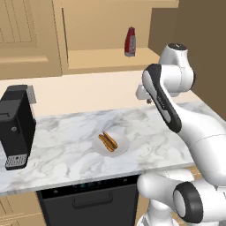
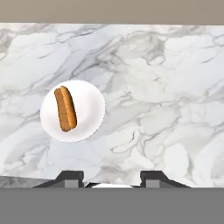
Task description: Move the hot dog bun to the plate on the dining table and place the condiment next to that plate. Then navigate to the fridge and take the sausage and place it on the plate as well.
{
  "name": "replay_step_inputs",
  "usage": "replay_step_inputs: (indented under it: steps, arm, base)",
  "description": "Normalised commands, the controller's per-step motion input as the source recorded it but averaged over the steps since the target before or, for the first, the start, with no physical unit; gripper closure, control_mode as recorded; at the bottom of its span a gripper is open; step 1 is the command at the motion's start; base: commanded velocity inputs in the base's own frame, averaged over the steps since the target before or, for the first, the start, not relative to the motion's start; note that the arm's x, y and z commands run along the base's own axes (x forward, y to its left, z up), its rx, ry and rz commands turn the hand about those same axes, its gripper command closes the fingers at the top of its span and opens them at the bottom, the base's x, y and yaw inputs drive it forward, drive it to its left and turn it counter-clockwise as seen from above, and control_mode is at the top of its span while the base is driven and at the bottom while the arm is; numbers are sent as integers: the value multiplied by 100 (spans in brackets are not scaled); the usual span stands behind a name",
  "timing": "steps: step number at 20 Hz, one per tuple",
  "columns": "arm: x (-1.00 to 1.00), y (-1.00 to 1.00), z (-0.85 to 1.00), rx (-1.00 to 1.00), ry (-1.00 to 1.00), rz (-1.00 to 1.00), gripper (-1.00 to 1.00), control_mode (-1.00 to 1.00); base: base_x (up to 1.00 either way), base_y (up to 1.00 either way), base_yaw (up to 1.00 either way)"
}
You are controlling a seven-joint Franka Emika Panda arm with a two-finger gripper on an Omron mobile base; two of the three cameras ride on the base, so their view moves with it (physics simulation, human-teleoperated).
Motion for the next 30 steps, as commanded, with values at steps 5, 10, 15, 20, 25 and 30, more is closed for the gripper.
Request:
replay_step_inputs:
  steps: [5, 10, 15, 20, 25, 30]
  arm:
    - [-36, 19, -24, -1, -4, 0, -100, -100]
    - [-16, 87, -85, -13, 12, -1, -100, -100]
    - [27, 42, -69, -5, 35, 0, -100, -100]
    - [75, 2, -42, -1, 40, 0, -100, -100]
    - [48, 36, -62, 0, 6, 0, -100, -100]
    - [10, 24, -28, 0, -2, 0, -100, -100]
  base:
    - [0, 0, 0]
    - [0, 0, 0]
    - [0, 0, 0]
    - [0, 0, 0]
    - [0, 0, 0]
    - [0, 0, 0]
